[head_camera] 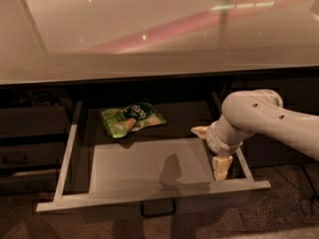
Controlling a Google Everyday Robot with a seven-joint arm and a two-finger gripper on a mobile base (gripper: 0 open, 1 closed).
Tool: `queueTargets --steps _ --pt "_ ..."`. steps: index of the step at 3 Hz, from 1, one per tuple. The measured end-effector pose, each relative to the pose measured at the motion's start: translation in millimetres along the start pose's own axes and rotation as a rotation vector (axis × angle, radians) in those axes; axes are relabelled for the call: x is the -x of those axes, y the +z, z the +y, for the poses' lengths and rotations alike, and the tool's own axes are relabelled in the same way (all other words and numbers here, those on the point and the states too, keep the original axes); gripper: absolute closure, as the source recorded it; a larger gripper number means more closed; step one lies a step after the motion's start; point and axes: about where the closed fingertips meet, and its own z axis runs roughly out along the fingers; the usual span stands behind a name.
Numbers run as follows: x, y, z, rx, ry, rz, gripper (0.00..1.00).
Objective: Open top drawer
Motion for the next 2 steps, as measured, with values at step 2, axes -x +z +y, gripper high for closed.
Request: queueTargets --steps 2 --pt "6 5 67 -0.012 0.038 0.148 0.00"
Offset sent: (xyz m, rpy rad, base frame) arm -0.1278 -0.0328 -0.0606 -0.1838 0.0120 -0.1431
